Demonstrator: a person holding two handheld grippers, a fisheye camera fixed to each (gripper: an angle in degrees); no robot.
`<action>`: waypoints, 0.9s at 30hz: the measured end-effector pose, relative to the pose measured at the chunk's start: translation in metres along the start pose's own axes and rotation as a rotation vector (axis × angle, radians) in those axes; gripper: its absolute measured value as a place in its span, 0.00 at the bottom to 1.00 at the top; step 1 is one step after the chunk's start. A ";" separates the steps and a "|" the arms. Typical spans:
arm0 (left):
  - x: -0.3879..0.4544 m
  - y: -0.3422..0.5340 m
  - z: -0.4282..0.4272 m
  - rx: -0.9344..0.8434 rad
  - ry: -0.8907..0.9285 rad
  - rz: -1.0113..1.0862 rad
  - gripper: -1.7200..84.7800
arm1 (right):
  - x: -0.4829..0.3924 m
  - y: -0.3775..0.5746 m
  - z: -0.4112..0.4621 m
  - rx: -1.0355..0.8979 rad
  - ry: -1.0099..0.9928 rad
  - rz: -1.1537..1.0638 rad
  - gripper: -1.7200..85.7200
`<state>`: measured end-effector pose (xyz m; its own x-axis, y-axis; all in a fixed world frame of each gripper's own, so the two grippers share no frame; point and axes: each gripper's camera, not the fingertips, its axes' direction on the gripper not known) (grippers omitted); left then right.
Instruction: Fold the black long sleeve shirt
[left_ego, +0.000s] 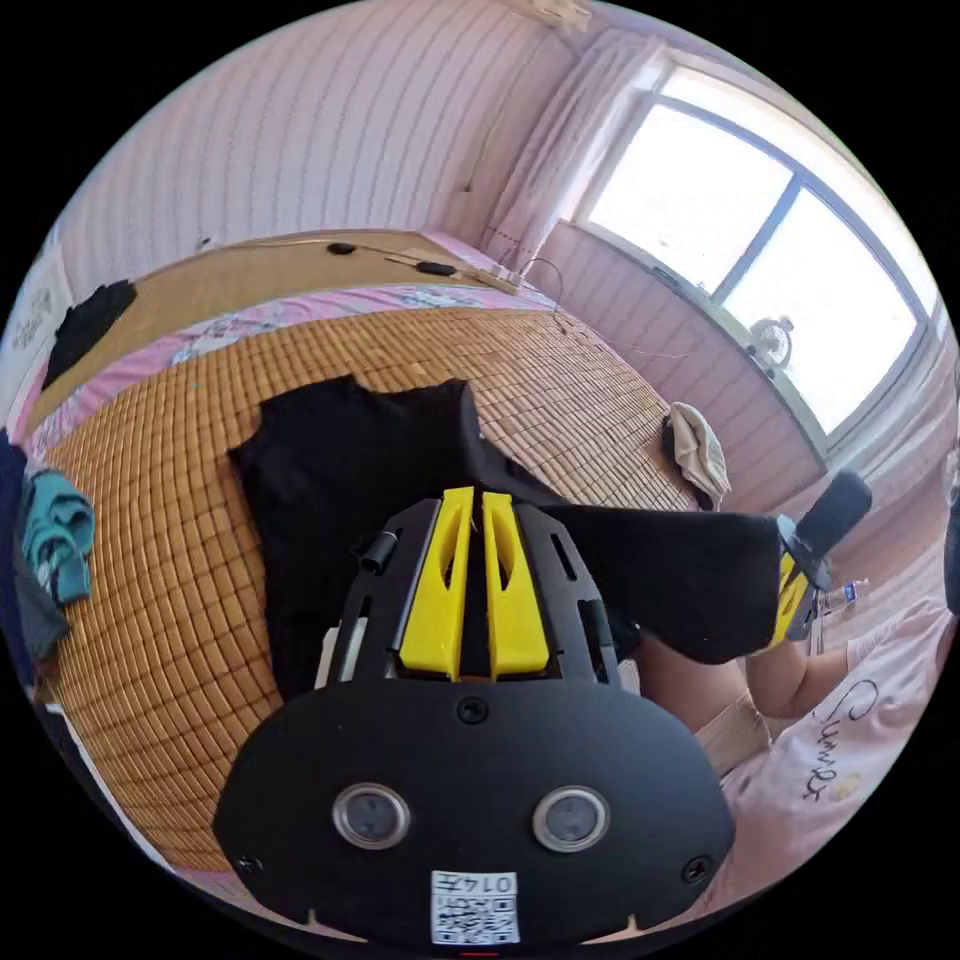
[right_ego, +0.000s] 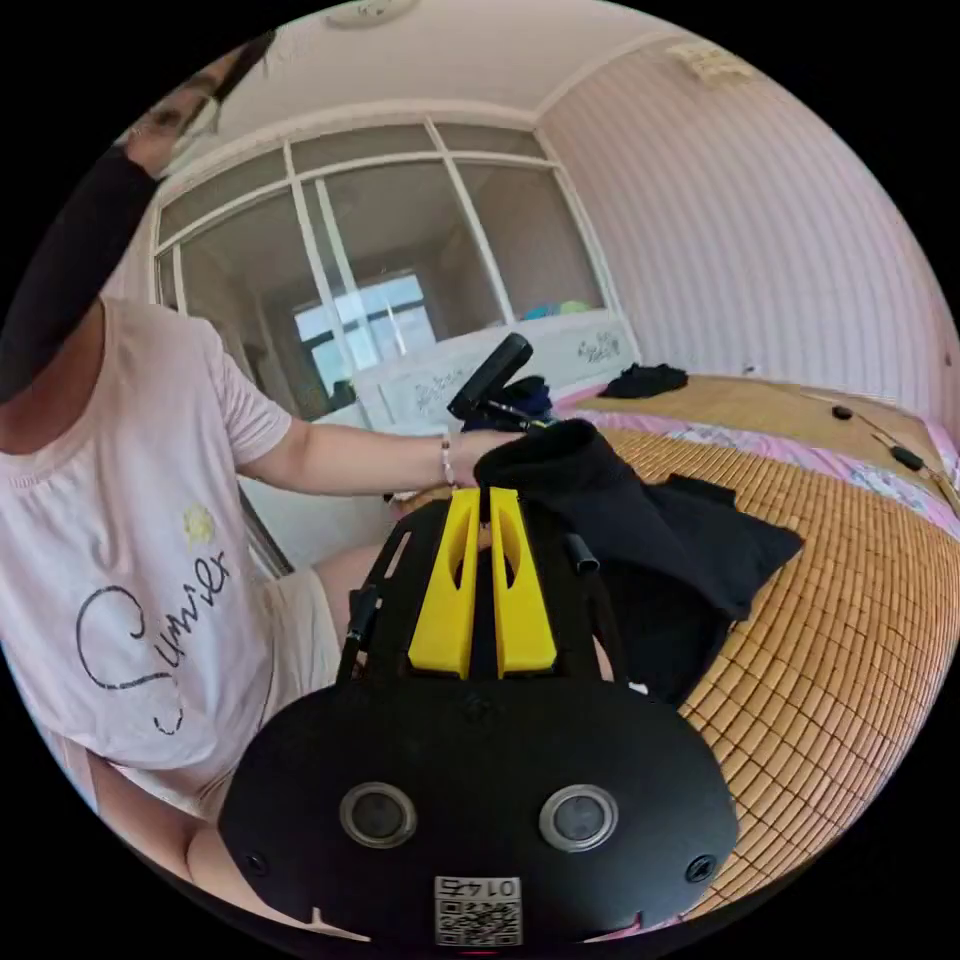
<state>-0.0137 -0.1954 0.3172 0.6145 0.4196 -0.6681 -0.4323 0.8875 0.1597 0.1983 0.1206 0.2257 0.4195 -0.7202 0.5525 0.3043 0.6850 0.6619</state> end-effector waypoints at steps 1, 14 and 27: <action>-0.027 0.033 -0.009 -0.026 -0.005 -0.089 0.06 | -0.003 0.000 0.025 -0.065 -0.007 0.001 0.03; -0.049 0.164 -0.019 -0.243 -0.018 -0.123 0.11 | 0.003 0.013 0.184 -0.402 0.256 0.211 0.09; -0.067 0.175 -0.074 -0.283 -0.103 -0.035 0.01 | 0.061 -0.013 0.214 -0.377 0.316 0.324 0.10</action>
<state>-0.1795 -0.0820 0.3368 0.6901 0.4194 -0.5898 -0.5671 0.8197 -0.0807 0.0371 0.0441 0.3597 0.7585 -0.4399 0.4808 0.3772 0.8980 0.2265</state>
